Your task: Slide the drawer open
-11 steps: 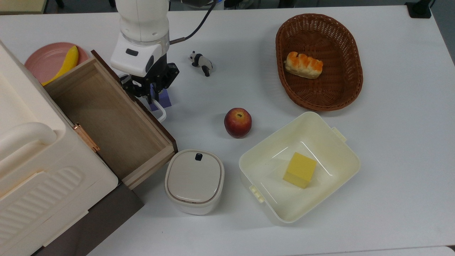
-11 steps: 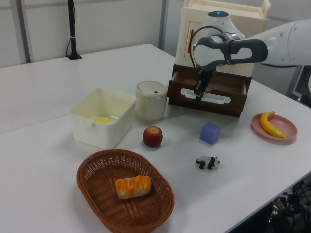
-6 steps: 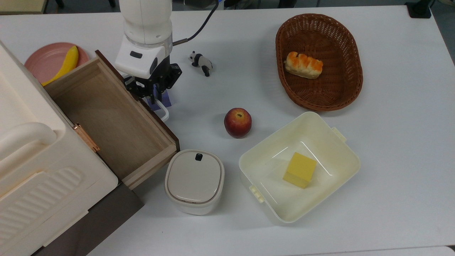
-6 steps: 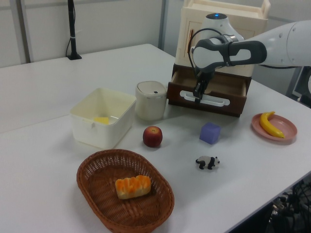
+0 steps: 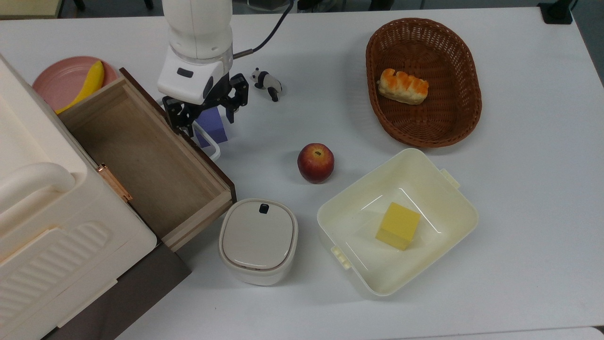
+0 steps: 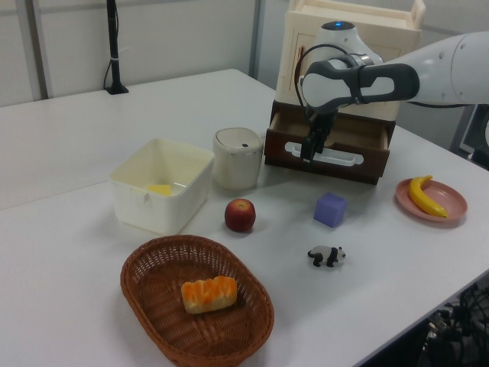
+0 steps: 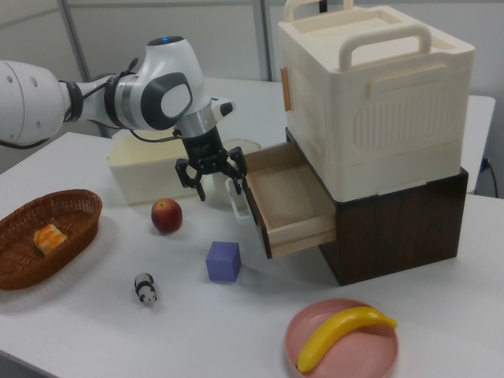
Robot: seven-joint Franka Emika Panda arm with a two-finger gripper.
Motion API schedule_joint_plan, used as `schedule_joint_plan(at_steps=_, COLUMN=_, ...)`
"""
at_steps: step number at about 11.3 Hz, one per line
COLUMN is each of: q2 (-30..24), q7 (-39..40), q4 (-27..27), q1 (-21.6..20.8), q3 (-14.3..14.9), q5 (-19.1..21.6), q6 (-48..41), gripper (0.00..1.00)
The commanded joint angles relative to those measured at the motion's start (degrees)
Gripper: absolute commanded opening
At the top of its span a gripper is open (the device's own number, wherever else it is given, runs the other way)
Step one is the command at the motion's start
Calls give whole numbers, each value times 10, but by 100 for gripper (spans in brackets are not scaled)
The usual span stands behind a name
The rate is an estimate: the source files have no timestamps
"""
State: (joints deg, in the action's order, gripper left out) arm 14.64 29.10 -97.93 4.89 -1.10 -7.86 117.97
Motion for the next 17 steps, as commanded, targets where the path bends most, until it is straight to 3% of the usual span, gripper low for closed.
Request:
schedule_joint_plan(at_steps=1, q2=-25, q7=-11, q4=-12, q1=-8, q3=-12, q5=7, q6=-31, gripper=100)
schedule_joint_plan(at_steps=6, q2=-30, q7=-135, q4=-1, q1=-9, q3=-33, q5=7, q6=-34, gripper=100)
schedule_joint_plan(at_steps=9, q2=-53, q7=-234, q4=14, q1=-20, q3=-40, q5=7, q6=-84, gripper=100)
schedule_joint_plan(at_steps=12, q2=-83, q7=-315, q4=41, q1=-19, q3=-37, q5=52, q6=-136, gripper=100)
schedule_joint_plan(at_steps=17, q2=-124, q7=-342, q4=58, q1=-17, q3=-13, q5=94, q6=-194, gripper=100)
